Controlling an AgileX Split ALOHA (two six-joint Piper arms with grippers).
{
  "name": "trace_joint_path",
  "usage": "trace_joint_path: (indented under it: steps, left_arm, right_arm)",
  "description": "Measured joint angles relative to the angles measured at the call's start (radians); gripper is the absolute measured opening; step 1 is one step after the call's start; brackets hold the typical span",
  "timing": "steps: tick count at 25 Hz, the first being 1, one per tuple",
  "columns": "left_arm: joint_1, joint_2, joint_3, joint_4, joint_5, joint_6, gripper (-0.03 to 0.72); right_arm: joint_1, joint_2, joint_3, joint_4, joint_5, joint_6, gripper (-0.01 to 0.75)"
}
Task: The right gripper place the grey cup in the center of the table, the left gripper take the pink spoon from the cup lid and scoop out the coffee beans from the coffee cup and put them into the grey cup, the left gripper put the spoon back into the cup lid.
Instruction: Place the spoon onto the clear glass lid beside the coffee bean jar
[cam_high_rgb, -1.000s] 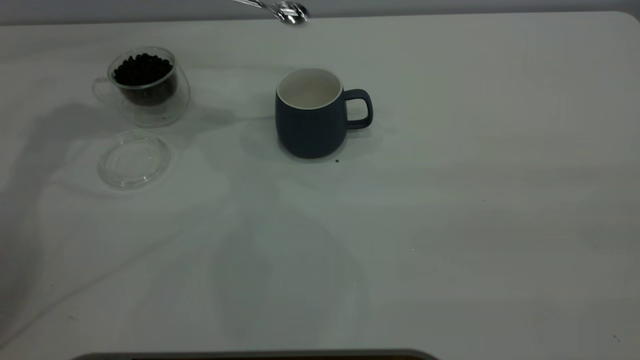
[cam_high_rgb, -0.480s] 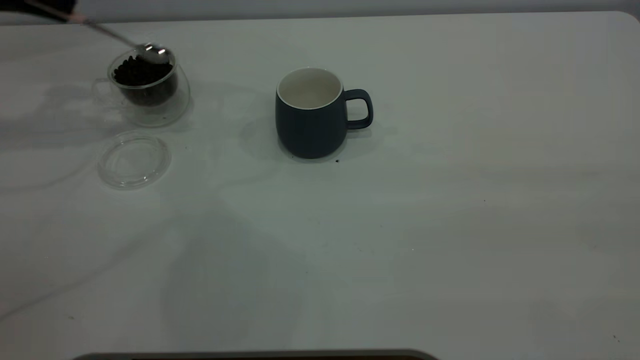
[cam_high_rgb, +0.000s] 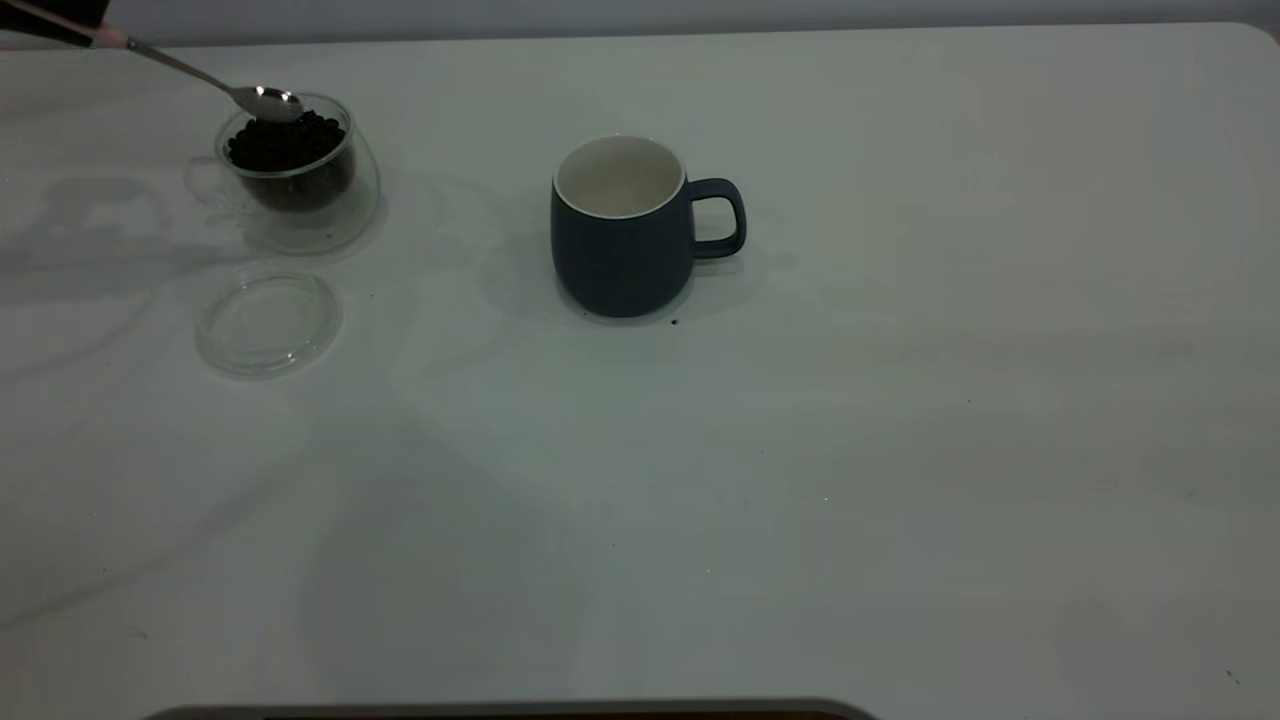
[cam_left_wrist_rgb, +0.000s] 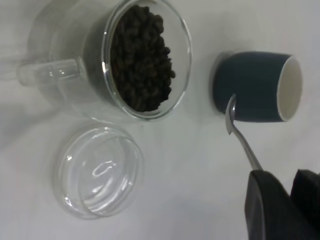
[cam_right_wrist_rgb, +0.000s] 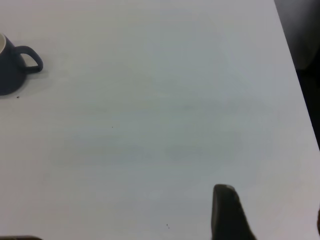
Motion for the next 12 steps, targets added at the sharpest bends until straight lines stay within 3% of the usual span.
trace_joint_path:
  steps: [12]
  left_arm:
    - [0.0, -0.208, 0.291, 0.009, 0.0, 0.075, 0.113]
  right_arm:
    - [0.0, 0.0, 0.0, 0.0, 0.0, 0.0, 0.452]
